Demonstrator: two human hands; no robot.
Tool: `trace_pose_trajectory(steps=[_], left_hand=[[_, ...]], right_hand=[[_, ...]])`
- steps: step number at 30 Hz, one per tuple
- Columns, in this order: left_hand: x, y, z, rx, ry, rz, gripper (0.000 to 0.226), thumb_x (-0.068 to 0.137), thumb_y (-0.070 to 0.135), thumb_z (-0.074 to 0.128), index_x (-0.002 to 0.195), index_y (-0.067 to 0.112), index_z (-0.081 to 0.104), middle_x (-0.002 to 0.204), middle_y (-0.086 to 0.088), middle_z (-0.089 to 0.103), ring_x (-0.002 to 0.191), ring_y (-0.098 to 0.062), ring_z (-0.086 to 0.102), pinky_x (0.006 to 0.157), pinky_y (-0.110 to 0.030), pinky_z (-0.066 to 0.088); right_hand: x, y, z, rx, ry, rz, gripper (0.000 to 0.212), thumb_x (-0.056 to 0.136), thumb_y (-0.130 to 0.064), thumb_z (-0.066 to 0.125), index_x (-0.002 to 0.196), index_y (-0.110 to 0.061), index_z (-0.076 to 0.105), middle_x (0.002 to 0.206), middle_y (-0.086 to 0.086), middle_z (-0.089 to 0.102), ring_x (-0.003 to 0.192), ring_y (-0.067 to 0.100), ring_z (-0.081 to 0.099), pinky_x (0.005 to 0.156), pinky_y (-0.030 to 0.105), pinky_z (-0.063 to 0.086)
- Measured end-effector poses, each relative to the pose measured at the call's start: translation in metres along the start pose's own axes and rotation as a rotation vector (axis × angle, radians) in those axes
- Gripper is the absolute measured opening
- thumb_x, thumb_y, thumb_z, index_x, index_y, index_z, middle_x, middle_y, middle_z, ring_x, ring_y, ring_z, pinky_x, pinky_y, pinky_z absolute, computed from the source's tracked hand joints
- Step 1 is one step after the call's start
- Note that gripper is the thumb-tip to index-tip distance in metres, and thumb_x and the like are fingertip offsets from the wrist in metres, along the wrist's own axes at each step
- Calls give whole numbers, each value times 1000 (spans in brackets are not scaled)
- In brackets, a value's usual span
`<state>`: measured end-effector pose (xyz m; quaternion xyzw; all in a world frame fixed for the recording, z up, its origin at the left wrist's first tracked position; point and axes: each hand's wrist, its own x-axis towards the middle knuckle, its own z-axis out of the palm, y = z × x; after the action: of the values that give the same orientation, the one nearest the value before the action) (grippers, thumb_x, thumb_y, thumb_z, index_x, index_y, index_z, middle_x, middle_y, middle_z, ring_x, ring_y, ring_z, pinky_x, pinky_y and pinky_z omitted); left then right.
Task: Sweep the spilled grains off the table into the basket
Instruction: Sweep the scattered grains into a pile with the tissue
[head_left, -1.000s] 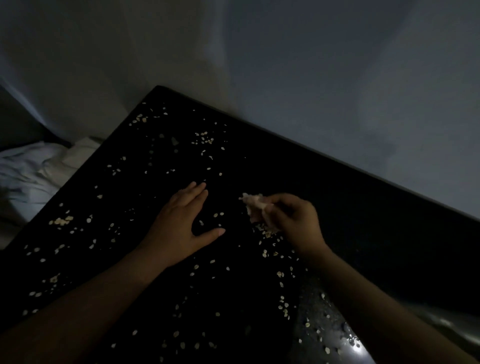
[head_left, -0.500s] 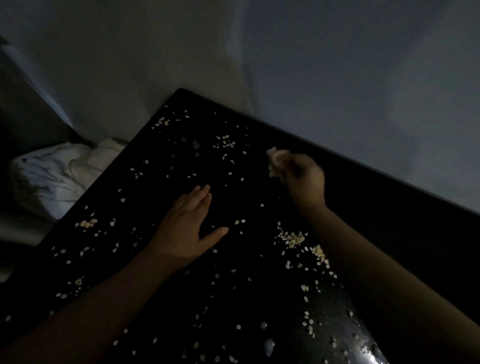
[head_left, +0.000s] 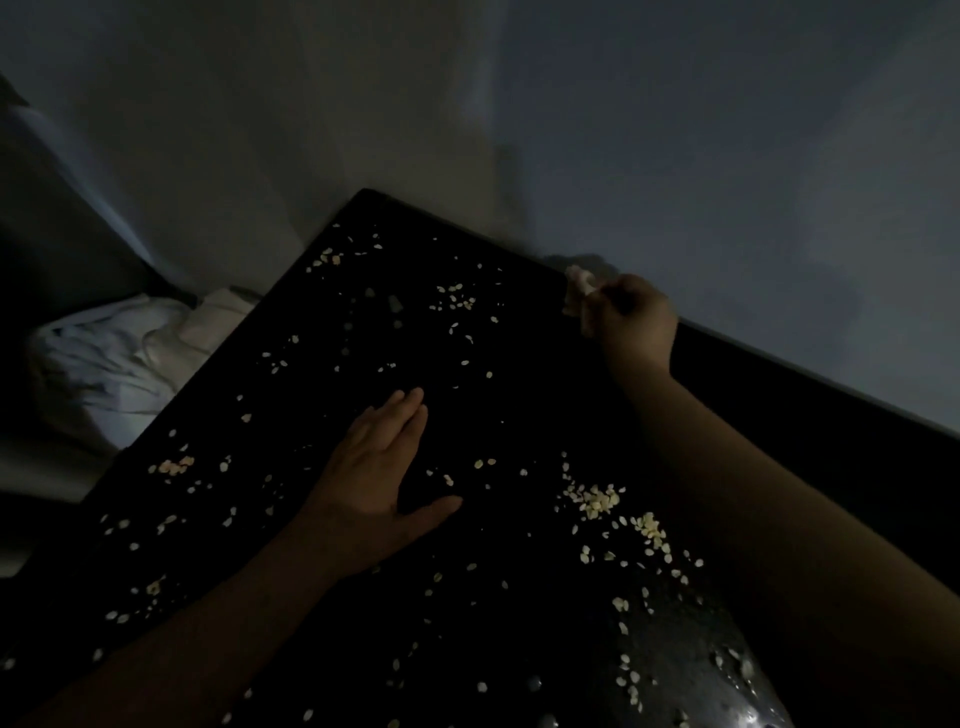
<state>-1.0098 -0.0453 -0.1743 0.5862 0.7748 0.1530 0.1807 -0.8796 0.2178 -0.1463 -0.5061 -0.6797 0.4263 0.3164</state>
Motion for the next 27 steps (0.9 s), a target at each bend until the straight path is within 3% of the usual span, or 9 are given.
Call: trace_pose_trajectory(steps=[2, 4, 7, 10, 15, 19, 21, 23, 27], left_hand=[[0, -3, 0, 57, -3, 24, 96, 80, 78, 34, 150, 12, 23, 160, 4, 8, 146, -8, 2, 118, -33, 7], [2, -6, -2, 107, -29, 43, 99, 79, 82, 26, 151, 13, 20, 160, 4, 5, 146, -10, 0, 117, -34, 6], [3, -8, -13, 114, -59, 71, 100, 77, 83, 20, 151, 17, 18, 160, 6, 0, 145, -8, -3, 117, -28, 0], [7, -10, -25, 62, -87, 105, 92, 80, 78, 27, 150, 18, 23, 159, 6, 6, 145, -10, 3, 115, -27, 2], [10, -17, -34, 52, 16, 110, 79, 85, 66, 35, 140, 11, 43, 147, -2, 38, 134, -16, 30, 112, -34, 25], [6, -35, -36, 67, 25, 36, 86, 82, 69, 33, 145, 10, 34, 151, -6, 31, 137, -20, 24, 112, -31, 18], [4, -47, -38, 81, 32, -4, 88, 81, 70, 31, 147, 12, 30, 152, -5, 28, 137, -19, 20, 112, -30, 15], [2, -56, -39, 98, 30, -20, 88, 82, 71, 31, 146, 10, 32, 152, -6, 28, 136, -20, 20, 111, -30, 15], [0, -62, -40, 90, 20, -29, 86, 81, 70, 34, 144, 11, 37, 153, -4, 27, 138, -22, 23, 110, -30, 18]], right_hand=[[2, 8, 14, -91, -17, -54, 11, 87, -27, 69, 78, -21, 67, 91, -2, 73, 80, 2, 66, 76, 11, 51], [-14, 14, 25, -136, -92, -188, 5, 87, -22, 70, 86, -17, 71, 100, -4, 73, 95, 5, 68, 86, 28, 56], [-55, 16, 24, -232, -280, -324, 8, 88, -23, 69, 93, -18, 72, 97, -3, 70, 95, 13, 66, 84, 32, 54], [-89, 2, 15, -96, -415, -181, 6, 88, -13, 68, 87, -19, 72, 91, -5, 71, 86, 5, 68, 77, 22, 53], [-71, -28, 17, 149, -119, -6, 10, 87, -17, 69, 78, -15, 71, 69, 2, 69, 62, 8, 62, 59, 24, 50], [-7, -27, 44, 34, -9, 4, 29, 86, -40, 69, 73, -14, 68, 64, 5, 69, 58, 12, 64, 63, 32, 56], [9, -18, 62, 3, 8, 54, 29, 85, -42, 69, 81, -13, 72, 77, 2, 74, 73, 13, 71, 76, 38, 58], [-1, -14, 74, -14, 1, 27, 23, 85, -37, 71, 88, -14, 74, 94, -3, 75, 92, 3, 68, 91, 24, 53], [-62, -16, 74, -105, -236, -116, 3, 85, -26, 72, 86, -23, 73, 87, -15, 68, 83, -8, 63, 80, 15, 50]])
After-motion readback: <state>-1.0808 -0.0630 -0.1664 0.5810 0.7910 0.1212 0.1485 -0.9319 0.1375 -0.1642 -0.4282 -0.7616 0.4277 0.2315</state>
